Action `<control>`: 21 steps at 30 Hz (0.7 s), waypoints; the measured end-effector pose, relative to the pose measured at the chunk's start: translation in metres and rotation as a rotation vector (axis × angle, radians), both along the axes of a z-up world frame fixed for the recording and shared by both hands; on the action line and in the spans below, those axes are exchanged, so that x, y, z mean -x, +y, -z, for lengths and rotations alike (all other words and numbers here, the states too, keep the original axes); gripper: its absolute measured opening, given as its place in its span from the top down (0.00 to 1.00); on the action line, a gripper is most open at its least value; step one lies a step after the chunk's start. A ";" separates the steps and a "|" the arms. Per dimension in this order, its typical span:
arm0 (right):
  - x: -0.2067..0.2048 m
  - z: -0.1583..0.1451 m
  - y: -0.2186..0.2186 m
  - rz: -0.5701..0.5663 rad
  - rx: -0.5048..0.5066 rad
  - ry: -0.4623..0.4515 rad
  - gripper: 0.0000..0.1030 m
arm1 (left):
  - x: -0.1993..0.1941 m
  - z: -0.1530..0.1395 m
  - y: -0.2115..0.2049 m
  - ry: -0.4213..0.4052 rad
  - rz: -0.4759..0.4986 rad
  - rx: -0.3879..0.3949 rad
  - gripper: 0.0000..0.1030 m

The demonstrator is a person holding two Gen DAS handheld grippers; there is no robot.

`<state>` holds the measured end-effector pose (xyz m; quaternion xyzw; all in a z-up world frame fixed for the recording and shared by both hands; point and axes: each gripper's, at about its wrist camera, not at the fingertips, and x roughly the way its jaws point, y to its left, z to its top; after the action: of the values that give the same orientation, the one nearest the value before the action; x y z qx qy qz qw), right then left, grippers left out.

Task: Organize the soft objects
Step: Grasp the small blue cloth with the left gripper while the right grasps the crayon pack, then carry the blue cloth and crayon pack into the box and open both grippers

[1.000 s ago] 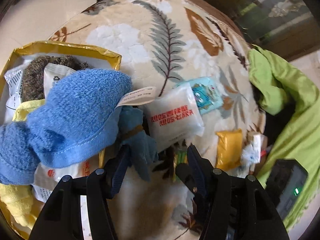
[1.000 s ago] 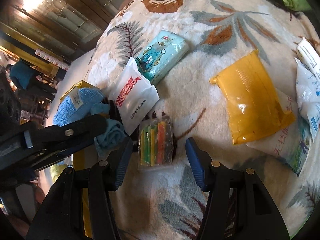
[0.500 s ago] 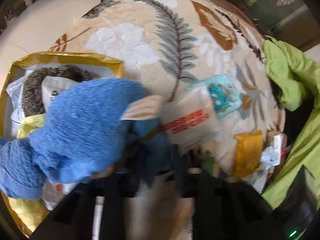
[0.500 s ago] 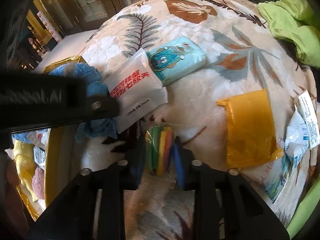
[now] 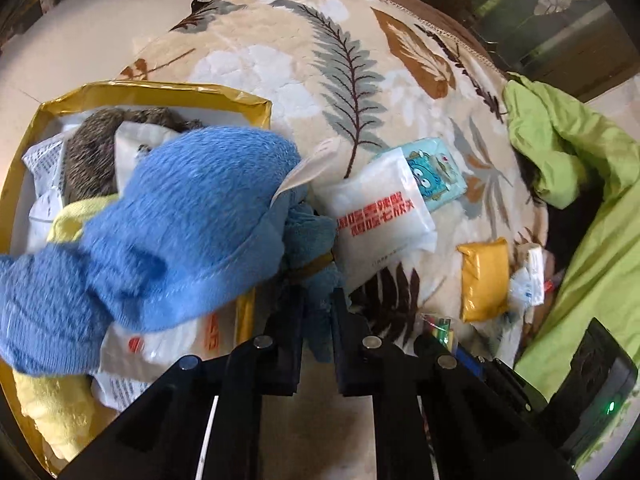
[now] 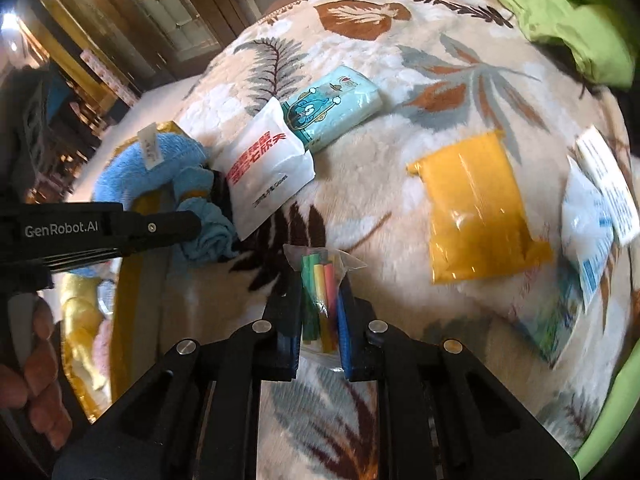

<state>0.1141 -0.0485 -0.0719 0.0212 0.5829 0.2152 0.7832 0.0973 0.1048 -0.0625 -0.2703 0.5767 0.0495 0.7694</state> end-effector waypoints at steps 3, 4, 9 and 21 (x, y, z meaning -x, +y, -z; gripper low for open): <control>0.005 -0.004 -0.012 0.033 -0.070 0.036 0.86 | 0.009 -0.002 -0.003 -0.010 0.014 0.033 0.90; 0.006 -0.006 -0.015 0.040 -0.089 0.046 0.86 | 0.011 -0.004 -0.004 -0.015 0.018 0.046 0.90; 0.016 -0.020 -0.021 0.058 -0.129 0.054 0.86 | 0.022 -0.018 -0.008 -0.051 0.041 0.085 0.90; 0.036 -0.063 0.017 -0.027 -0.189 0.011 0.86 | 0.069 -0.067 0.032 -0.153 -0.008 0.066 0.90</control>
<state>0.0786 -0.0316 -0.0087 0.0881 0.5644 0.2797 0.7716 0.0283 0.1372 0.0046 -0.3005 0.5164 0.0126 0.8018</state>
